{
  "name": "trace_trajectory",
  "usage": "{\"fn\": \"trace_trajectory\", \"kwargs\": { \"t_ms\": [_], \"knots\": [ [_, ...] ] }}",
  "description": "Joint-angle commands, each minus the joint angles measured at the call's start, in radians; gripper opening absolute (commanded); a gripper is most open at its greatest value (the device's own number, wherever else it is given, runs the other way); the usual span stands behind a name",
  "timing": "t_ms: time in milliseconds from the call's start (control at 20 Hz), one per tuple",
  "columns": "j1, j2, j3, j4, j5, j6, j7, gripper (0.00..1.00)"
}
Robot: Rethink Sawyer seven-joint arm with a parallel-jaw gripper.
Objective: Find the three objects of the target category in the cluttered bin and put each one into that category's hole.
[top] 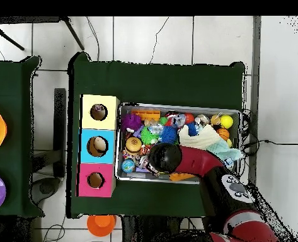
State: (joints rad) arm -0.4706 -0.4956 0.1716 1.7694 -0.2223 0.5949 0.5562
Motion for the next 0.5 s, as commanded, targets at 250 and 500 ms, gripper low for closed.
{"fn": "trace_trajectory", "kwargs": {
  "t_ms": [250, 500],
  "knots": [
    [0.044, -0.027, 0.009, 0.049, 0.056, 0.266, 0.205, 1.0],
    [0.046, 0.016, -0.004, 0.044, 0.014, 0.204, 0.209, 1.0]
  ]
}}
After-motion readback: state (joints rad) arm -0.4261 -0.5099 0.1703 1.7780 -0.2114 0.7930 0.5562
